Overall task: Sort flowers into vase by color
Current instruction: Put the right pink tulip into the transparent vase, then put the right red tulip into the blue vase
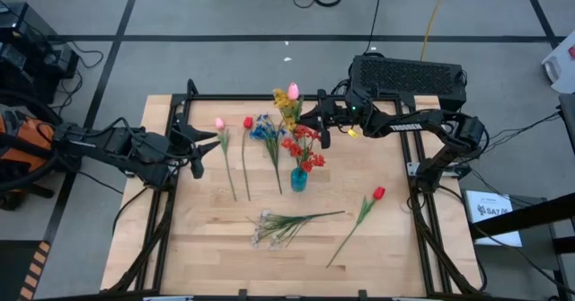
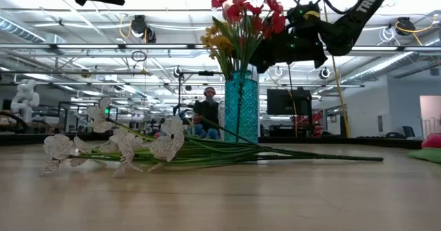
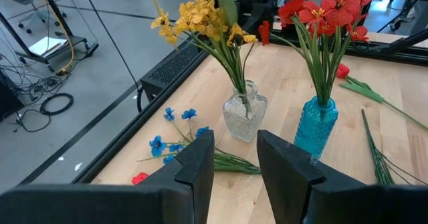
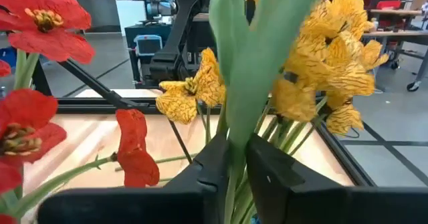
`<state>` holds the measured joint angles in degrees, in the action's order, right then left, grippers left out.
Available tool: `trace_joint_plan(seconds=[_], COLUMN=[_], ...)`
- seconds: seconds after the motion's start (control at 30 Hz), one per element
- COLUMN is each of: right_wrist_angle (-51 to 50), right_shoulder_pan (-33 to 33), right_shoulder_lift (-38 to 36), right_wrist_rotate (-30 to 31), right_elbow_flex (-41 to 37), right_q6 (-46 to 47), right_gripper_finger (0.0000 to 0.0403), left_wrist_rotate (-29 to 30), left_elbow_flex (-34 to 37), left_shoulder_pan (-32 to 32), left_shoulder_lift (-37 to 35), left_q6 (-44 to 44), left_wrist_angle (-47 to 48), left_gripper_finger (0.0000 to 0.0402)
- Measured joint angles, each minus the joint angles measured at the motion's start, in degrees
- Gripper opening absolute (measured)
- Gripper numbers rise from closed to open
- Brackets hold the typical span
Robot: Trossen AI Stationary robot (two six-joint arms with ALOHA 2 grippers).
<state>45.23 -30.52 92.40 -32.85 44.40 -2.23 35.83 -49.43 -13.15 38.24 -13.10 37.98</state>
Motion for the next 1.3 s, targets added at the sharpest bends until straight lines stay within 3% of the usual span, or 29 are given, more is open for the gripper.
trace_joint_plan(seconds=[0.23,0.43,0.8,1.0,1.17,1.3], right_wrist_angle=[0.0,-4.2,-34.8,-54.4,-71.7,-82.4], right_shoulder_pan=[-0.2,-1.7,-3.9,-3.9,-3.3,0.7], right_shoulder_lift=[-0.5,-5.3,-20.8,-28.2,-31.6,-32.8], right_wrist_rotate=[0.0,0.9,20.7,30.4,31.2,31.3], right_elbow_flex=[0.0,-0.1,-0.1,-0.1,-0.1,-0.1], right_q6=[3.1,3.4,1.1,18.0,39.4,51.0], right_gripper_finger=[0.0084,0.0112,0.0159,0.0144,0.0111,0.0069], left_wrist_rotate=[0.0,0.0,0.0,0.5,1.7,4.3], left_elbow_flex=[0.0,0.0,0.0,0.0,0.0,0.0], left_shoulder_pan=[0.0,0.0,0.0,0.0,0.0,0.0], left_shoulder_lift=[0.0,0.0,0.0,0.0,0.0,0.0], left_q6=[0.0,-0.1,-0.1,-0.1,0.0,-0.1], left_wrist_angle=[0.0,0.0,-2.1,-6.9,-7.2,-7.7], left_gripper_finger=[0.0122,0.0122,0.0122,0.0122,0.0122,0.0122])
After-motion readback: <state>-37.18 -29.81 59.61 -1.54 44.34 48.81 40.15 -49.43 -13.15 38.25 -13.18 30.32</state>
